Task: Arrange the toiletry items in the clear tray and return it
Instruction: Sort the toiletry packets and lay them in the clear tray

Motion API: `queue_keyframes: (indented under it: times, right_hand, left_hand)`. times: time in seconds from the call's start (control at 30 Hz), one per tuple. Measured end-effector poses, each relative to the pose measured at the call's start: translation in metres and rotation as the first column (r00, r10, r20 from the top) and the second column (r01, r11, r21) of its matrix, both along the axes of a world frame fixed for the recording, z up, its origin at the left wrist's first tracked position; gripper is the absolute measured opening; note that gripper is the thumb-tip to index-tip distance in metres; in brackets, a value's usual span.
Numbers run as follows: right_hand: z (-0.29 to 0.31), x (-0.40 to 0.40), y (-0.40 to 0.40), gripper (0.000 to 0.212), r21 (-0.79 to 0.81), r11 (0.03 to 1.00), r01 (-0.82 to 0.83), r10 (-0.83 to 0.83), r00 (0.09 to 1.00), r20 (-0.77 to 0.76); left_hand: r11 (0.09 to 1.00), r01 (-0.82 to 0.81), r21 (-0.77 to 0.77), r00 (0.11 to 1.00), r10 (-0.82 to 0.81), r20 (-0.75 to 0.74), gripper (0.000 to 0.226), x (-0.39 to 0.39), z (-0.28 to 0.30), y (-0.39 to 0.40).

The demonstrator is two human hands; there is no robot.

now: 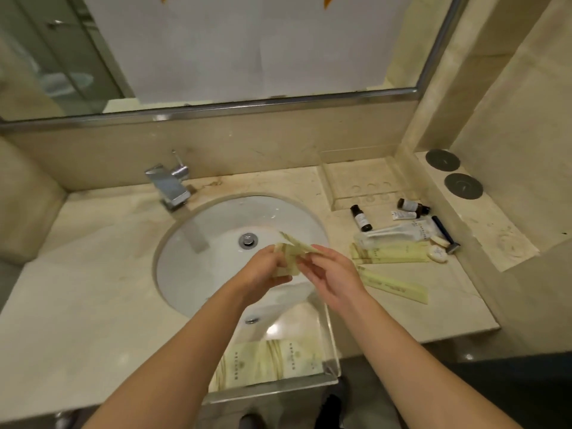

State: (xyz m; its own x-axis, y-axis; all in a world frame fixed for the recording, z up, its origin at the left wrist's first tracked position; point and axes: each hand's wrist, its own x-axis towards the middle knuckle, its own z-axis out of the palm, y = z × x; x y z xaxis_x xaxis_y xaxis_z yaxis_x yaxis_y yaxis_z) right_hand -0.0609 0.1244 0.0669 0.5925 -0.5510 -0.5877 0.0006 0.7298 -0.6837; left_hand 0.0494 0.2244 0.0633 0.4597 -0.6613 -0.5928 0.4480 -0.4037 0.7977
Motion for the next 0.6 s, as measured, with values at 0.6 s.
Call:
queue_keyframes:
  times: [0.6]
  right_hand:
    - [0.005,0.009,0.092,0.023,0.042,0.978,-0.204,0.204,0.979,-0.009]
  left_hand:
    - [0.997,-0.036,0.066,0.989,0.026,0.146,0.06,0.013,-0.002,0.11]
